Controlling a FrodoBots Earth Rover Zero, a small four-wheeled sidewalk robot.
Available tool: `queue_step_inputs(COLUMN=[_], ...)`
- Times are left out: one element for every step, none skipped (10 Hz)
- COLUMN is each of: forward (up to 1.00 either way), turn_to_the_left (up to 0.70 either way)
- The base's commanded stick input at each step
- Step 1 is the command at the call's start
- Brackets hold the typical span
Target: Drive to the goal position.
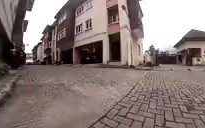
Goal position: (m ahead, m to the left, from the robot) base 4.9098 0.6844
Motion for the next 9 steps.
queue_step_inputs(forward=[0.70,0.70,0.70,0.70,0.70,0.70,0.70,0.70,0.70], turn_to_the_left=[0.00,0.00,0.00,0.00,0.00,0.00,0.00,0.00,0.00])
